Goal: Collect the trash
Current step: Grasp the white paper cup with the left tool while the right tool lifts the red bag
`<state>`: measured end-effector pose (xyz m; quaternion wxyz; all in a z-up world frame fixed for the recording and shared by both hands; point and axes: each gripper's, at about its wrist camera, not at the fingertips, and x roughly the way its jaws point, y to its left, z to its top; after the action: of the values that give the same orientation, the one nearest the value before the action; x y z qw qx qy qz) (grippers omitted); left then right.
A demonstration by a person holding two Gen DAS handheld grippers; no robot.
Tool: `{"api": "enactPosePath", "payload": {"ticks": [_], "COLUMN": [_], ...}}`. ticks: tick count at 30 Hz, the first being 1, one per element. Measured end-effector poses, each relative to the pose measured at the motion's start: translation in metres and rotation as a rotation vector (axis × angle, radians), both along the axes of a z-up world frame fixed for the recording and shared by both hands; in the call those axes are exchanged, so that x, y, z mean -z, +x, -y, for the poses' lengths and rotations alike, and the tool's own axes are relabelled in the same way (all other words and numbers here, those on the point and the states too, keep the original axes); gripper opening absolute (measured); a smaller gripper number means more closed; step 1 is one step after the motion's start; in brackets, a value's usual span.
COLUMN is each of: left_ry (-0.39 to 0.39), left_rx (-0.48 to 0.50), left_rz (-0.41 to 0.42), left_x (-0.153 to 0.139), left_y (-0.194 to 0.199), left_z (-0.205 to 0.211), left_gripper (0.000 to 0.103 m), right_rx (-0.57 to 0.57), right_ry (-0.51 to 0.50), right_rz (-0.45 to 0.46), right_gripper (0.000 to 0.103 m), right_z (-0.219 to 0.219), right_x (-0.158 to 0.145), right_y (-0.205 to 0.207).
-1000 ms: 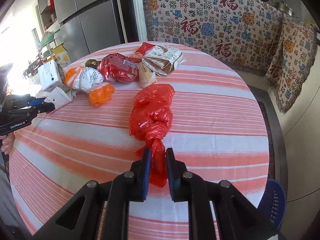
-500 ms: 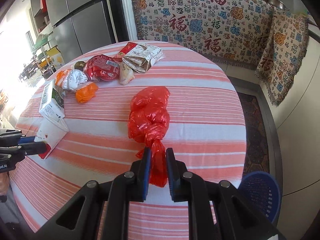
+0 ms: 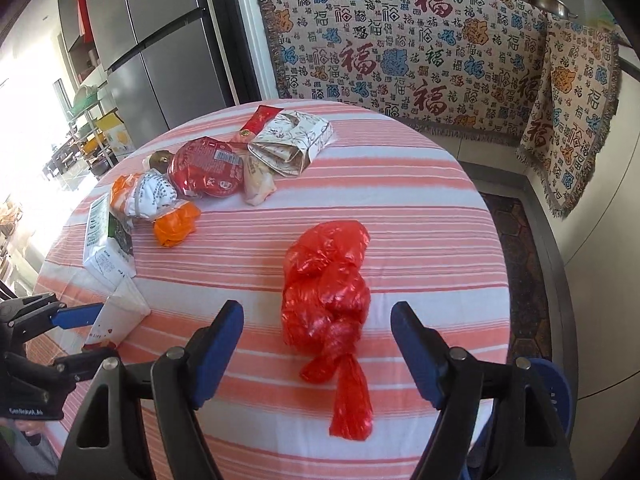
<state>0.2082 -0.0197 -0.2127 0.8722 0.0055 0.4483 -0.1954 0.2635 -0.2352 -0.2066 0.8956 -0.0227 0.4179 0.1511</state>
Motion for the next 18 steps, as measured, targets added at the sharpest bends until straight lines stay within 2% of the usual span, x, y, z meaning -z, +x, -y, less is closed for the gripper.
{"api": "enactPosePath", "payload": {"ticks": [4, 5, 6, 7, 8, 10, 18], "left_ry": [0.056, 0.074, 0.085, 0.087, 0.085, 0.092, 0.019], "left_rx": [0.036, 0.042, 0.044, 0.04, 0.037, 0.031, 0.012], "left_rz": [0.036, 0.04, 0.039, 0.035, 0.03, 0.032, 0.04], "left_x": [-0.001, 0.0, 0.001, 0.002, 0.002, 0.001, -0.009], "left_y": [-0.006, -0.006, -0.006, -0.005, -0.004, -0.003, -0.005], "left_z": [0.01, 0.013, 0.015, 0.015, 0.014, 0.014, 0.009], "left_gripper": [0.057, 0.057, 0.055, 0.045, 0.036, 0.013, 0.009], "right_rx": [0.005, 0.005, 0.012, 0.028, 0.028, 0.031, 0.028], "right_ry": [-0.04, -0.04, -0.043, -0.022, -0.022, 0.003, 0.101], "right_rz": [-0.046, -0.046, -0.055, -0.056, -0.056, -0.039, -0.018], "right_gripper": [0.076, 0.071, 0.061, 0.045, 0.044, 0.044, 0.044], "right_z": [-0.013, -0.013, -0.013, -0.008, -0.008, 0.0, 0.026], "right_x": [0.009, 0.009, 0.01, 0.007, 0.007, -0.001, -0.014], "right_y": [0.012, 0.012, 0.013, 0.011, 0.011, 0.002, -0.017]}}
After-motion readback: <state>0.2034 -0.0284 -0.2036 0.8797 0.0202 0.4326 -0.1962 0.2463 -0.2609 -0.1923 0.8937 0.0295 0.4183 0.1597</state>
